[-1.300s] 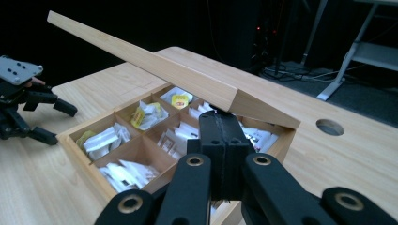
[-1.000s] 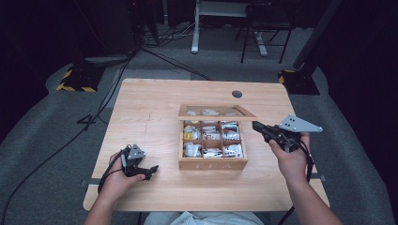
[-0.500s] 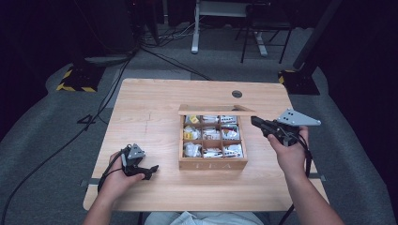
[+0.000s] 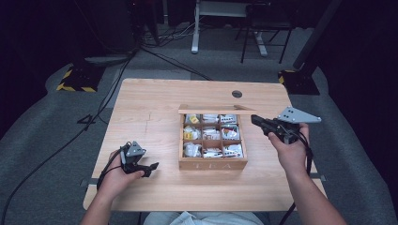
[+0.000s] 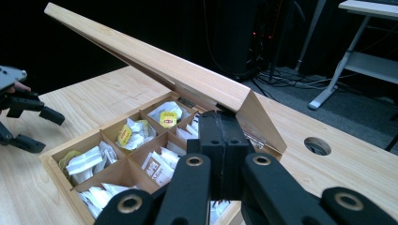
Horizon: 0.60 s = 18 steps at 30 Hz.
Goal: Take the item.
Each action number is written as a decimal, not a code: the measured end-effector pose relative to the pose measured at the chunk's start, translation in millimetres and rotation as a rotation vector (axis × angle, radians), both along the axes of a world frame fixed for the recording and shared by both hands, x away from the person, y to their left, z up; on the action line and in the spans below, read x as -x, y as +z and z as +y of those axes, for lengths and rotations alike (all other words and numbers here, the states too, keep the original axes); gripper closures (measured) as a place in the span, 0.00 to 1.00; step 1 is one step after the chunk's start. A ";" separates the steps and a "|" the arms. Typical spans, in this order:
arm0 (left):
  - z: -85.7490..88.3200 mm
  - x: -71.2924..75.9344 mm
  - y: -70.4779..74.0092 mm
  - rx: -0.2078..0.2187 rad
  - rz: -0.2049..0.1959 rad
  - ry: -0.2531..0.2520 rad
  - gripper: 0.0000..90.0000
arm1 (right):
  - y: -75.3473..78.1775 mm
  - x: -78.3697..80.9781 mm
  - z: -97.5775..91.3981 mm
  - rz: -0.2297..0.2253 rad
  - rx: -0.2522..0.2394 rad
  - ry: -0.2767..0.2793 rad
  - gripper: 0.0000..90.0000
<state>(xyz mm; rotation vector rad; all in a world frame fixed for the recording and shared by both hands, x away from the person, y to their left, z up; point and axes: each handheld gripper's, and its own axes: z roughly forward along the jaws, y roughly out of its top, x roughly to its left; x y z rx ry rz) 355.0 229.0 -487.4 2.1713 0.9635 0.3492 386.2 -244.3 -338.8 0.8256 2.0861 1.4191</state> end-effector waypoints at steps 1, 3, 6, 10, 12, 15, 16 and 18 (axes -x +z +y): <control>-0.2 -0.4 2.2 0.007 -0.003 -0.003 0.27 | 0.0 -0.1 -0.1 0.001 0.000 0.001 1.00; -1.4 -0.6 8.9 0.026 -0.011 -0.006 0.28 | 0.2 -0.2 -0.3 0.003 0.000 0.002 1.00; -4.4 -0.4 19.5 0.044 -0.028 -0.020 0.30 | 0.9 -0.6 0.0 0.005 0.002 0.002 1.00; -8.5 0.2 32.8 0.067 -0.048 -0.033 0.31 | 1.6 -1.3 -0.1 0.005 0.002 0.003 1.00; -10.5 0.5 39.9 0.087 -0.058 -0.040 0.32 | 2.0 -1.8 -0.3 0.005 0.002 0.004 1.00; -13.2 0.1 47.2 0.105 -0.066 -0.050 0.32 | 2.3 -2.0 -0.2 0.006 0.003 0.005 1.00; -14.5 -0.1 49.4 0.108 -0.069 -0.054 0.32 | 2.4 -2.1 -0.3 0.008 0.003 0.005 1.00; -17.7 -0.3 53.4 0.116 -0.071 -0.062 0.33 | 2.5 -2.1 -0.4 0.010 0.002 0.005 1.00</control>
